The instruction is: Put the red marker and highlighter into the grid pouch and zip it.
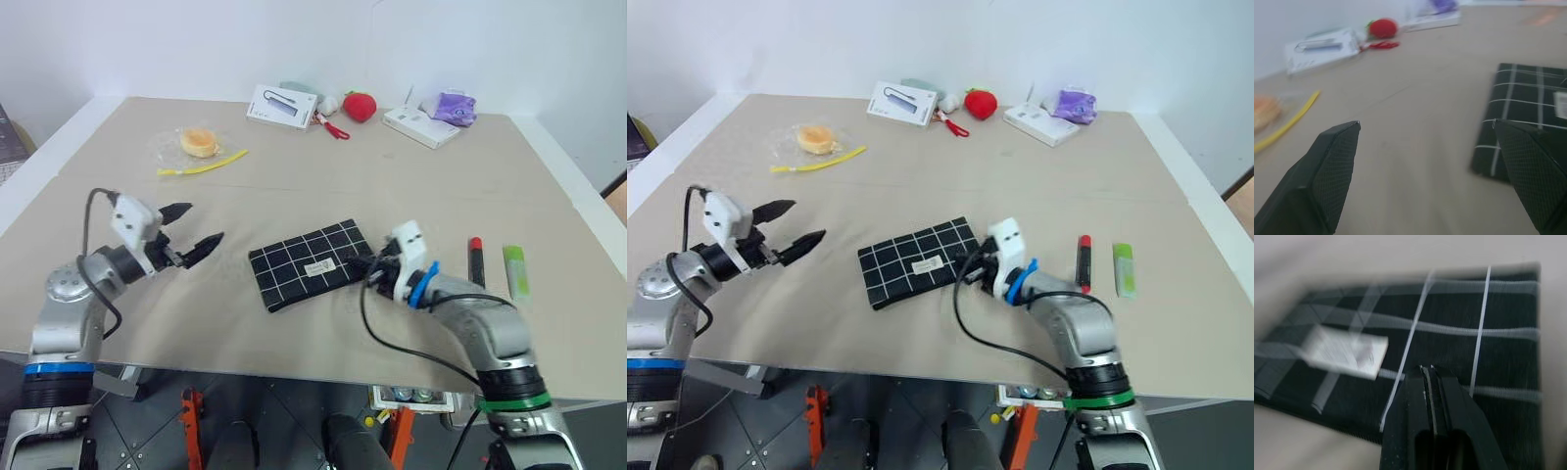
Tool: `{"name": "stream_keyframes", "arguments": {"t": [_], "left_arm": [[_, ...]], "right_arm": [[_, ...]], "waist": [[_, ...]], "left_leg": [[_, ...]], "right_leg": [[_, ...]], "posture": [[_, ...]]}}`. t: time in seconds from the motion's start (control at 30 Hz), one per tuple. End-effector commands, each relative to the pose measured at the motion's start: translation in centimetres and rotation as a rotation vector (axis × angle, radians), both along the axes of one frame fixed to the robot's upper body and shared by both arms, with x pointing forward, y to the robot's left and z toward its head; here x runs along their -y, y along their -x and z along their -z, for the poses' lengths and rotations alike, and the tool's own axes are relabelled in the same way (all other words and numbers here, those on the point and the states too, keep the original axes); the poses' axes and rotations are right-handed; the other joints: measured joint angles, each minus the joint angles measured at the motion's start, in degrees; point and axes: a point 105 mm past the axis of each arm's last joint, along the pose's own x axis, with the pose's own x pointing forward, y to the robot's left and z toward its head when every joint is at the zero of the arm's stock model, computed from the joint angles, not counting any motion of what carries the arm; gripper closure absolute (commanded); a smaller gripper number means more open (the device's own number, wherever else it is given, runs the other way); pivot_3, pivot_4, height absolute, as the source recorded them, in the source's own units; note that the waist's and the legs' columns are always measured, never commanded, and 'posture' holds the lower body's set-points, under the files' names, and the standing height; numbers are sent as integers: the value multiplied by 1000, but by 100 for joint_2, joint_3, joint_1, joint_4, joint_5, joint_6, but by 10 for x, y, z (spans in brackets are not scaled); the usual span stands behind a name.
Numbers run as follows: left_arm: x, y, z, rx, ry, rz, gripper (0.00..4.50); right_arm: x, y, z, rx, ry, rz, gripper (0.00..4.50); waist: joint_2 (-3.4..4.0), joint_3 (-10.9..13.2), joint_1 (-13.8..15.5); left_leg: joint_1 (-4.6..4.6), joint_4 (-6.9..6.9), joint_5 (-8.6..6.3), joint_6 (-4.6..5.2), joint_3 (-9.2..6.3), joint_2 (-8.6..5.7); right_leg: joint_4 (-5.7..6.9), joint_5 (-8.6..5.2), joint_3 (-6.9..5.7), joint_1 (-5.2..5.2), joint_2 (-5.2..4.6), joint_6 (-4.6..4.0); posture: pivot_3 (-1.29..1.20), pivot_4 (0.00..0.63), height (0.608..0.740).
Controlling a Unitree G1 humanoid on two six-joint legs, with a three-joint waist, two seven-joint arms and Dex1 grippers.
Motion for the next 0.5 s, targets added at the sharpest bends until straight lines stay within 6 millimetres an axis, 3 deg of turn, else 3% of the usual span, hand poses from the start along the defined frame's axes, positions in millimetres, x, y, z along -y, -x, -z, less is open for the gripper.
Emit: {"name": "stream_keyframes", "arguments": {"t": [0.03, 0.23, 0.5], "left_arm": [[17, 8, 4, 97, -187, 129, 0], [27, 24, 47, 242, -608, 371, 0], [37, 17, 63, 515, -774, 452, 0]], "right_arm": [[7, 1, 27, -73, 118, 41, 4444], [12, -2, 33, -68, 186, 78, 4444], [10, -2, 32, -59, 171, 98, 4444]], "waist": [[-11, -12, -4], [-18, -25, -6], [-32, -53, 16]], "left_leg": [[12, 0, 0, 0, -1, 3], [32, 0, 2, 3, -1, 7], [32, 1, 16, 27, 0, 6]], "right_leg": [[-3, -10, -1, 12, 2, 14], [-1, -17, 0, 28, 6, 11], [-2, -14, 2, 31, 5, -11]], "posture": [[0, 150, 733], [0, 150, 733], [0, 150, 733]]}}
